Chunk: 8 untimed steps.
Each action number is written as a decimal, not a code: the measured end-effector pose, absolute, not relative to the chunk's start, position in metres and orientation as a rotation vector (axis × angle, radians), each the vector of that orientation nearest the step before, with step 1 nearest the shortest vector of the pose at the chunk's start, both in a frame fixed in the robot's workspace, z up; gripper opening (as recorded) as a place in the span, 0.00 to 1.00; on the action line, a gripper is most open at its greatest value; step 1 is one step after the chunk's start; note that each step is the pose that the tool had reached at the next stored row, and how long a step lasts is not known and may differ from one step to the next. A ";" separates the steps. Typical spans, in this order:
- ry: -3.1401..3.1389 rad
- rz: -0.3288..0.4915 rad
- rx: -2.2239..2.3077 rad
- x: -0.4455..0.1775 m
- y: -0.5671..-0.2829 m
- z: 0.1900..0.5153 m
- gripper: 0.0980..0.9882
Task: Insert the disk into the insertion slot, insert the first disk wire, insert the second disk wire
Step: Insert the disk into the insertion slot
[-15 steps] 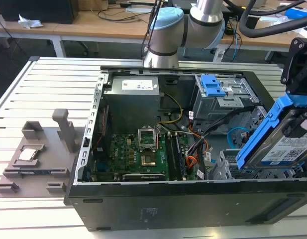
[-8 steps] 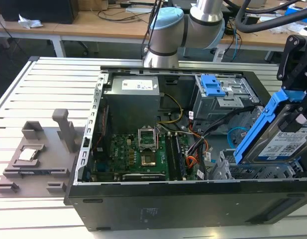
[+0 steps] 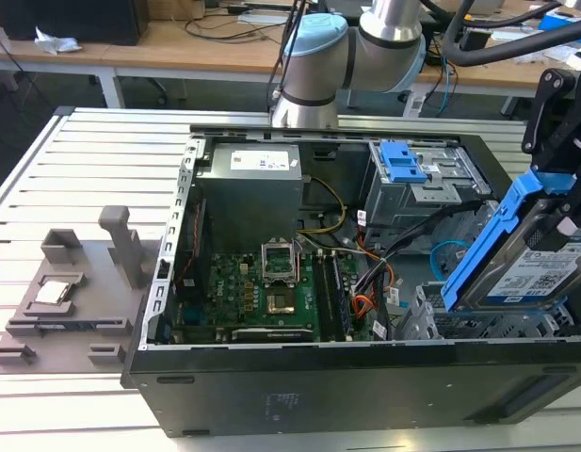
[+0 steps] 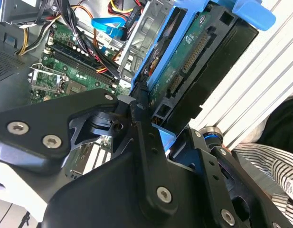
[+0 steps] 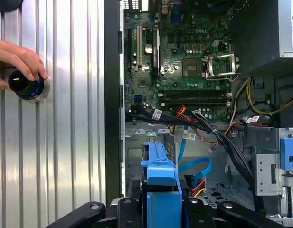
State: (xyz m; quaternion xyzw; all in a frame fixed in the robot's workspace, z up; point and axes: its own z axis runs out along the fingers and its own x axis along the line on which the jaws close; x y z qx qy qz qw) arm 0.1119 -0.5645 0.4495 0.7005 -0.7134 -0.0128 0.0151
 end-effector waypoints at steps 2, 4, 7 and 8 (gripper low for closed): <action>-2.220 -0.040 2.180 0.112 -0.564 0.449 0.30; -2.220 -0.040 2.180 0.111 -0.560 0.449 0.30; -2.220 -0.040 2.180 0.107 -0.556 0.449 0.30; -2.220 -0.040 2.180 0.105 -0.555 0.449 0.30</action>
